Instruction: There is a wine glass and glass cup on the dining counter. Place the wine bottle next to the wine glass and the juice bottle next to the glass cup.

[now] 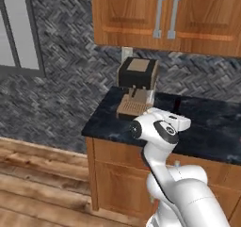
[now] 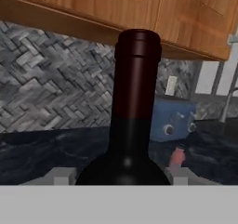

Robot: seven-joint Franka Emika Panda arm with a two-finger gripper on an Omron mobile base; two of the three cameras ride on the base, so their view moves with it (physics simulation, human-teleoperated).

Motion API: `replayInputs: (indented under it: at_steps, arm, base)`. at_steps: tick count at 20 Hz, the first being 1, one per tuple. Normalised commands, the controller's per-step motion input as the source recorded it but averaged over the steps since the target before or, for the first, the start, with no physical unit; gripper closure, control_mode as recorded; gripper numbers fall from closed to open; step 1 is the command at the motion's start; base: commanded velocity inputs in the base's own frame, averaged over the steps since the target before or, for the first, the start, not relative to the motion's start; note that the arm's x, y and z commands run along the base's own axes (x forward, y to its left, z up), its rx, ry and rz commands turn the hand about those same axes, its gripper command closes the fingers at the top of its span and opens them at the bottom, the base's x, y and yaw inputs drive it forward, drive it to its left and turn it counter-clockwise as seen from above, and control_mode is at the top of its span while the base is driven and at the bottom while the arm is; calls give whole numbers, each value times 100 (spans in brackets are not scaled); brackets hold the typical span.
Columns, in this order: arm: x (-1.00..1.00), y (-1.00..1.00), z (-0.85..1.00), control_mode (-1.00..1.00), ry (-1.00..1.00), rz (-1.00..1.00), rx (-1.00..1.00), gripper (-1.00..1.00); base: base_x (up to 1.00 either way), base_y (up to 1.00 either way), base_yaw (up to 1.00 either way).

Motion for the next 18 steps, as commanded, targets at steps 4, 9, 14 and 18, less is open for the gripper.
replayInputs:
  at_steps: [4, 9, 14, 18]
  arm:
    - [0, 0, 0, 100, 0, 0, 0, 100]
    - [0, 0, 0, 100, 0, 0, 0, 100]
    - [0, 0, 0, 100, 0, 0, 0, 100]
    - [0, 0, 0, 100, 0, 0, 0, 100]
  base:
    - [-11, 1, 100]
    - [-7, 0, 100]
    - [-3, 0, 100]
    - [0, 0, 99]
